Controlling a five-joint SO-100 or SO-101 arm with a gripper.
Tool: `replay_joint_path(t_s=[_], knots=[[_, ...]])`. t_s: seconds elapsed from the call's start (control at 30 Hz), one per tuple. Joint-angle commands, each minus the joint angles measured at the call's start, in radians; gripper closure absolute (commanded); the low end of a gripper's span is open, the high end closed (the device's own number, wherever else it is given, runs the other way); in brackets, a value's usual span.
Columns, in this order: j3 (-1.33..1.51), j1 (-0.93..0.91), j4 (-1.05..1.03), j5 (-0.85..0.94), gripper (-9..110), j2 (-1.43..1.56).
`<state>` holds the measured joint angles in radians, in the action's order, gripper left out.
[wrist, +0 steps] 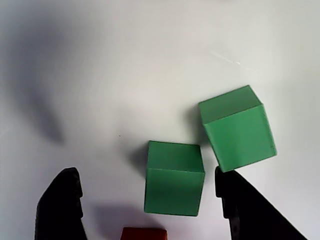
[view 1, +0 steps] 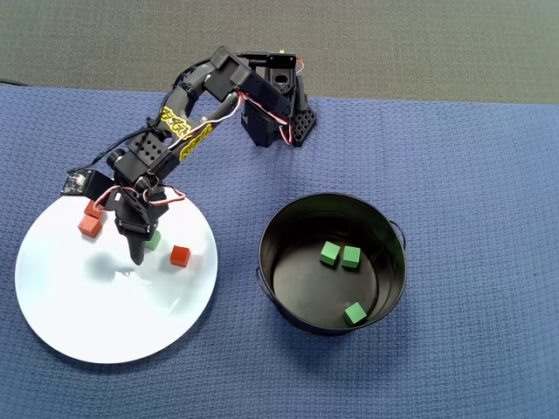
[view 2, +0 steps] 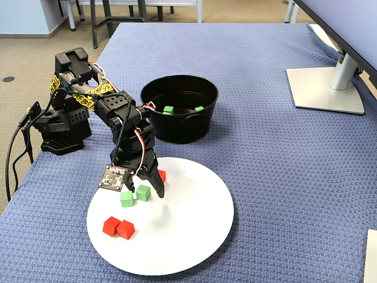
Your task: Pick up the green cubes from the white plate and place them in the black recipient
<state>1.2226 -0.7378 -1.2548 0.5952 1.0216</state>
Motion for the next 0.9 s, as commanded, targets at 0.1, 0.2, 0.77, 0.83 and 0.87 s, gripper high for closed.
replay_joint_path(t_s=[0.1, 0.2, 0.77, 0.83, 0.87], knots=[[-0.081, 0.005, 0.021, 0.003, 72, -0.005], [-0.078, 0.005, 0.028, 0.003, 74, -0.005], [-0.067, 0.006, 0.029, 0.017, 89, -0.005], [-0.055, 0.008, 0.034, 0.020, 91, 0.002], [-0.049, 0.009, 0.037, 0.021, 91, 0.005]])
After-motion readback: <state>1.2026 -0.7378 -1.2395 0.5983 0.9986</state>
